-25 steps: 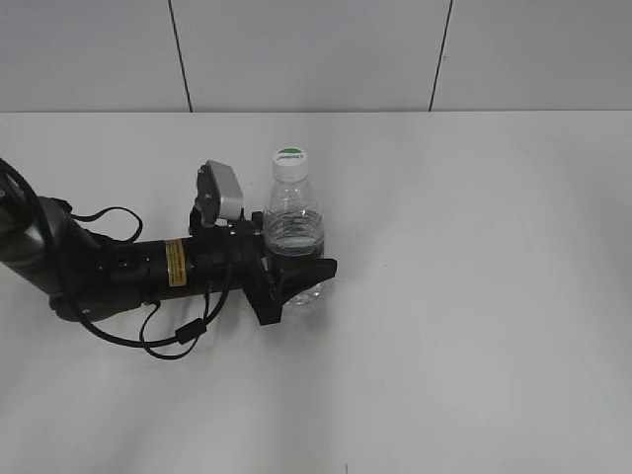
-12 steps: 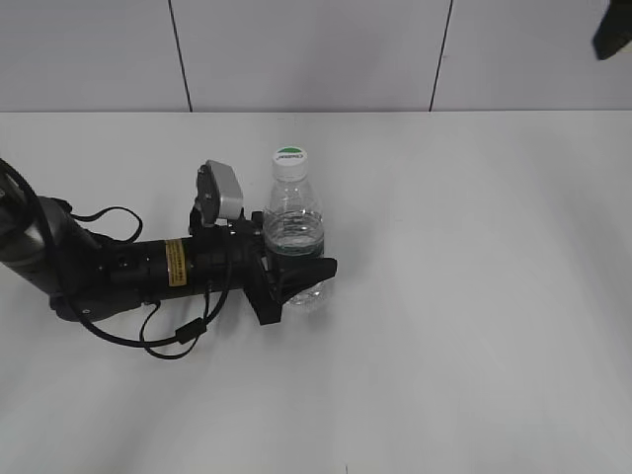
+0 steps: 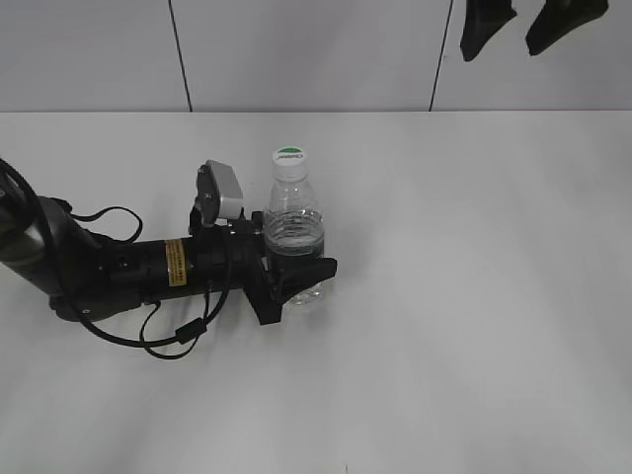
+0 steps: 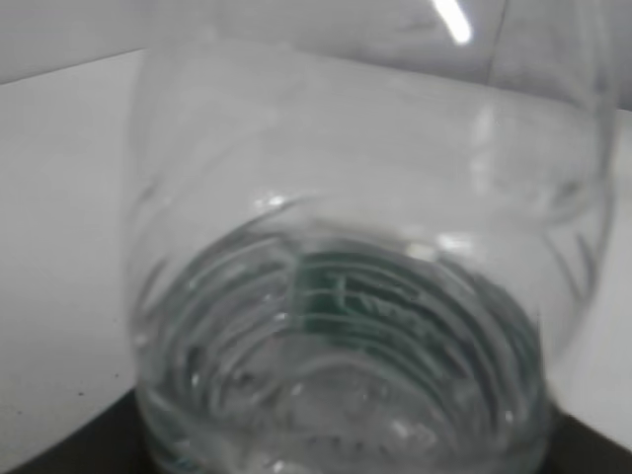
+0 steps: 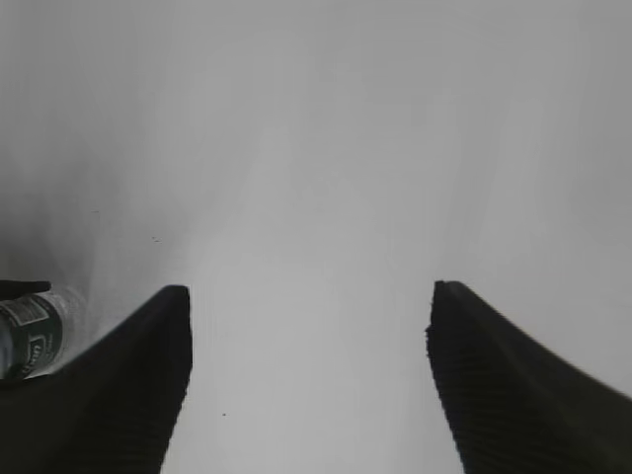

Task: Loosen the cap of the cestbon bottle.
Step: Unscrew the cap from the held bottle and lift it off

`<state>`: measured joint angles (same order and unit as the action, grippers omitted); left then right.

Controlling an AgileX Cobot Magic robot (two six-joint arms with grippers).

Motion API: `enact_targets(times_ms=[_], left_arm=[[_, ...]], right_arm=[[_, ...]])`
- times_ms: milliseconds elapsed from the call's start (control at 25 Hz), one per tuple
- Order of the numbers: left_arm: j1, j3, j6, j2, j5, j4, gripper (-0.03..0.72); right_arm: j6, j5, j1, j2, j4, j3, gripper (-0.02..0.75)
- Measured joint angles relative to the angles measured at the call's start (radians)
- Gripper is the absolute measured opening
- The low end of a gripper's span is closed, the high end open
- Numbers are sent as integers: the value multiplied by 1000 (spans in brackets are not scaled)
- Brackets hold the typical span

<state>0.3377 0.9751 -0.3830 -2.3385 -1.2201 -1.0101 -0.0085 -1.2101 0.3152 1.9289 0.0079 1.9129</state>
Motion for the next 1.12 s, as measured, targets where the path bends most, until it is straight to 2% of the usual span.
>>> enact_targets(times_ms=[600,800,1120], left_arm=[[0,0,0,0,0,-1,411],[0,0,0,0,1,-1,411],[0,0,0,0,1,-4,411]], right_arm=[[102,-6,341,69,68,6,566],[119,-8,391,111,95,31,566],[123,-8,405,158,87,44,566]])
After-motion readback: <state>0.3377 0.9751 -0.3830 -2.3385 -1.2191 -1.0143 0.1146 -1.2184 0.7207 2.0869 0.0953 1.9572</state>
